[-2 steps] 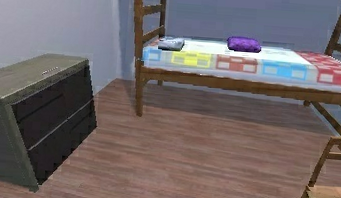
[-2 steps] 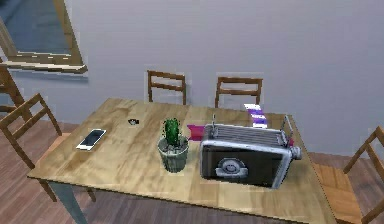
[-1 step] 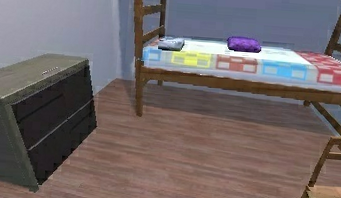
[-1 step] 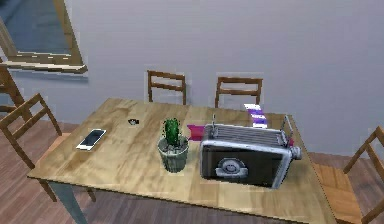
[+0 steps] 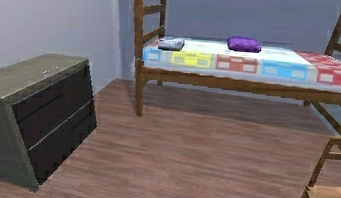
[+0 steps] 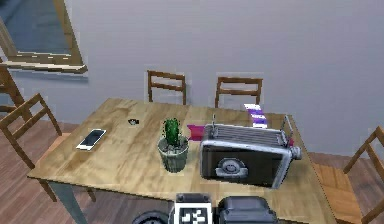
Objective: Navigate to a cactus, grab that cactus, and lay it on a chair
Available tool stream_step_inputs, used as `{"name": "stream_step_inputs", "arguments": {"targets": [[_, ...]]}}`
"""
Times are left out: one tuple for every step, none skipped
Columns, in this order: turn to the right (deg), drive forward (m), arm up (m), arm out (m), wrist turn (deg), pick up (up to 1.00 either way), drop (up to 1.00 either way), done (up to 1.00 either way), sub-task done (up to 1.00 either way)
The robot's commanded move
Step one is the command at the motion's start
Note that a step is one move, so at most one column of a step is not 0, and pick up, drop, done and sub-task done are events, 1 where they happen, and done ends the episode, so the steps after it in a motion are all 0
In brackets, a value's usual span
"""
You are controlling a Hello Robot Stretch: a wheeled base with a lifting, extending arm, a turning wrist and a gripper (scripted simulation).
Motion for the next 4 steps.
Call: {"name": "stream_step_inputs", "arguments": {"targets": [[0.0,0.0,0.0,0.38,0.0,0.0,0.0,0.0,0.0],[0.0,0.0,0.0,0.0,45.0,0.0,0.0,0.0,0.0],[0.0,0.0,0.0,0.0,45.0,0.0,0.0,0.0,0.0],[0.0,0.0,0.0,0.0,45.0,0.0,0.0,0.0,0.0]]}}
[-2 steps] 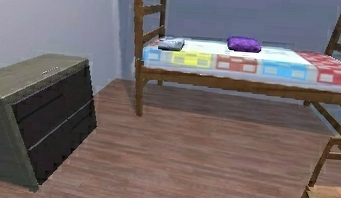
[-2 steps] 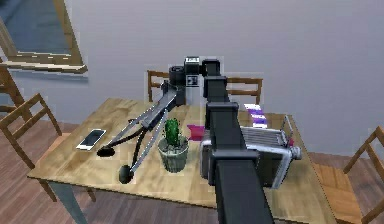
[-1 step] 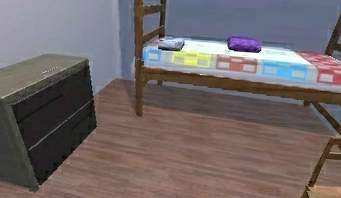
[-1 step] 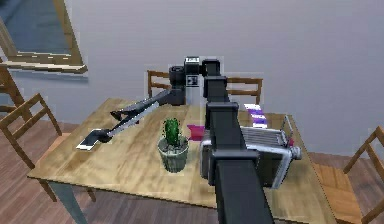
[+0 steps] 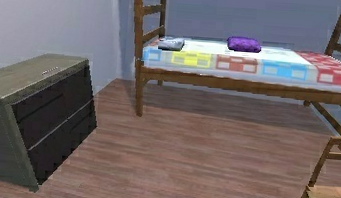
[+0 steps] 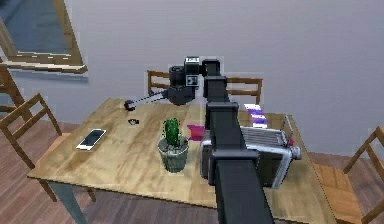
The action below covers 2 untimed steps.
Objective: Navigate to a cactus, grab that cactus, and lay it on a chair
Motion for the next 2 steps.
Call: {"name": "stream_step_inputs", "arguments": {"targets": [[0.0,0.0,0.0,0.0,27.0,0.0,0.0,0.0,0.0],[0.0,0.0,-0.3,0.0,0.0,0.0,0.0,0.0,0.0]]}}
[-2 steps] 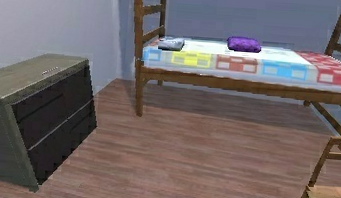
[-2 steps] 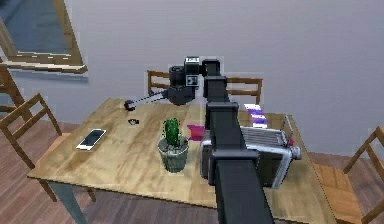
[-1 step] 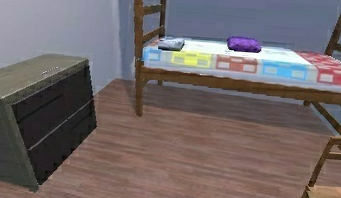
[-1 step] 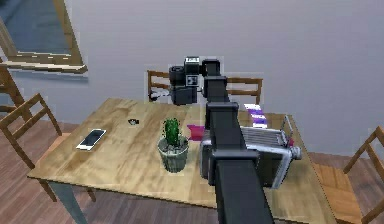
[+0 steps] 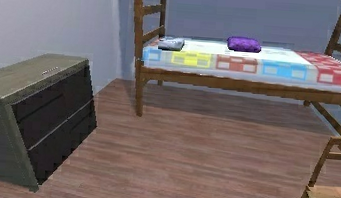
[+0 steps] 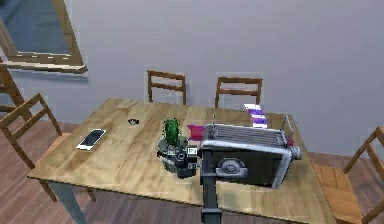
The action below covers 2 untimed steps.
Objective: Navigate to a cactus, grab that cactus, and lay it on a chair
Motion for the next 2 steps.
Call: {"name": "stream_step_inputs", "arguments": {"targets": [[0.0,0.0,0.0,0.0,0.0,1.0,0.0,0.0,0.0],[0.0,0.0,0.1,0.0,0.0,0.0,0.0,0.0,0.0]]}}
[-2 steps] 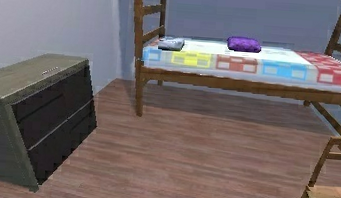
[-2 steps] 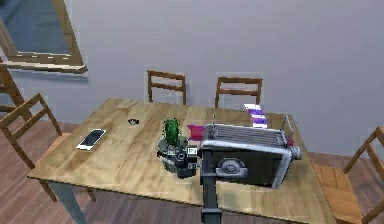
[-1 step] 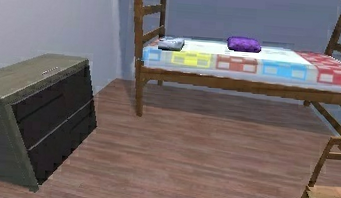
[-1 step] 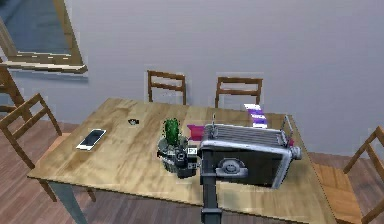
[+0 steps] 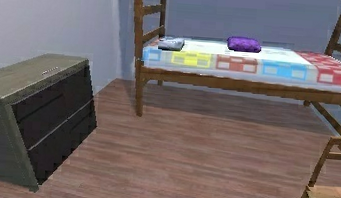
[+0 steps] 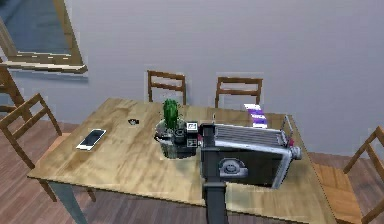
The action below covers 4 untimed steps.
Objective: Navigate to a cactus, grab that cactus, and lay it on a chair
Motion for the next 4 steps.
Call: {"name": "stream_step_inputs", "arguments": {"targets": [[0.0,0.0,0.24,0.0,0.0,0.0,0.0,0.0,0.0],[0.0,0.0,0.0,0.0,-45.0,0.0,0.0,0.0,0.0],[0.0,0.0,0.0,0.0,-45.0,0.0,0.0,0.0,0.0],[0.0,0.0,0.0,0.0,-21.0,0.0,0.0,0.0,0.0]]}}
